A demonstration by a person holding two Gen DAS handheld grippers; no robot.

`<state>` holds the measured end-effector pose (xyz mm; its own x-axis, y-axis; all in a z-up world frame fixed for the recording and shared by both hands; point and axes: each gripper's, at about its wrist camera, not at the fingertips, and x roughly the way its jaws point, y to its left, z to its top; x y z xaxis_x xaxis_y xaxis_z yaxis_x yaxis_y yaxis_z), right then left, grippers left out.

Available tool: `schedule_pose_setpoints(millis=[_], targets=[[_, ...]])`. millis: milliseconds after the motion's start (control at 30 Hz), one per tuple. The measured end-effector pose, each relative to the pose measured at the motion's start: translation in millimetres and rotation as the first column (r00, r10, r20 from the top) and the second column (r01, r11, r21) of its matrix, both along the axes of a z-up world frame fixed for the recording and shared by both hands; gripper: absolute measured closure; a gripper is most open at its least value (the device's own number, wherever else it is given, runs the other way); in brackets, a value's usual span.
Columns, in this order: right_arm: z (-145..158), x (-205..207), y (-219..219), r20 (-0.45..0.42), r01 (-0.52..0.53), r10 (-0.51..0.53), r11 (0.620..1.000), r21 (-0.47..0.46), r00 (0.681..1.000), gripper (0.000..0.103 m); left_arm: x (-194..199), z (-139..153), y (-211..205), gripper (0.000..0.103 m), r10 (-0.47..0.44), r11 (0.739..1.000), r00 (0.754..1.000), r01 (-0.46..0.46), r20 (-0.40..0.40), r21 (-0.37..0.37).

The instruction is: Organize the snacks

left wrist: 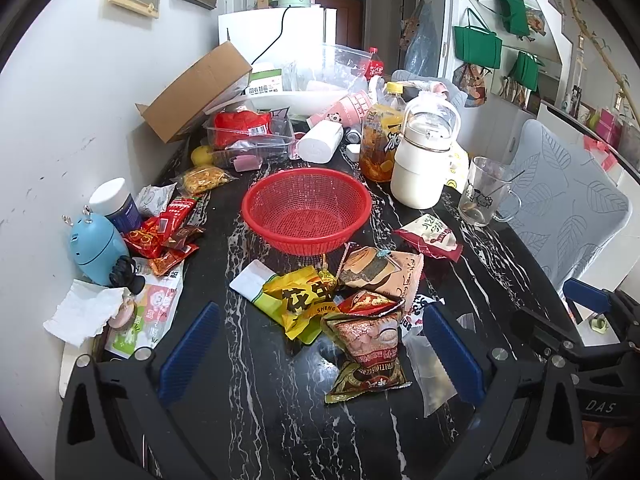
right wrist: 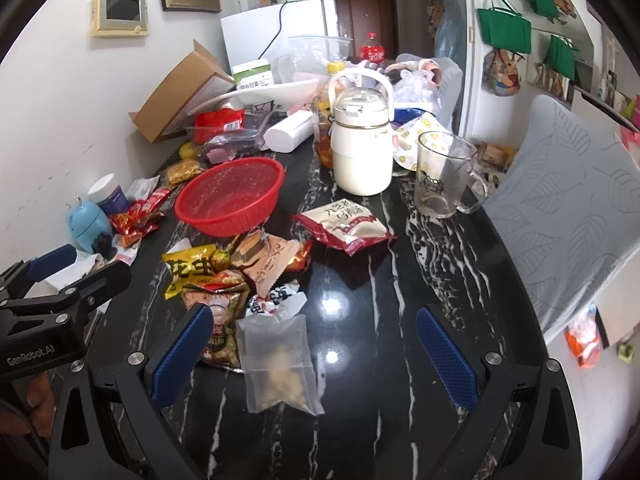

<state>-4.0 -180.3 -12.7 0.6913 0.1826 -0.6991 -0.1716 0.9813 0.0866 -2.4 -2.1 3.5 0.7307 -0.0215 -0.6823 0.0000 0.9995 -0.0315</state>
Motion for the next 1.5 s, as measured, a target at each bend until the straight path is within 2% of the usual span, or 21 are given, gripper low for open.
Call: schedule_pose_setpoints(millis=[1500], targets=[[3.9, 0.4, 4.0, 0.015, -0.041, 0.041, 0.999, 0.004, 0.999, 0.000, -3.6, 4.1, -0.5, 0.000, 0.006, 1.000, 1.000, -0.006, 0.013, -0.004]])
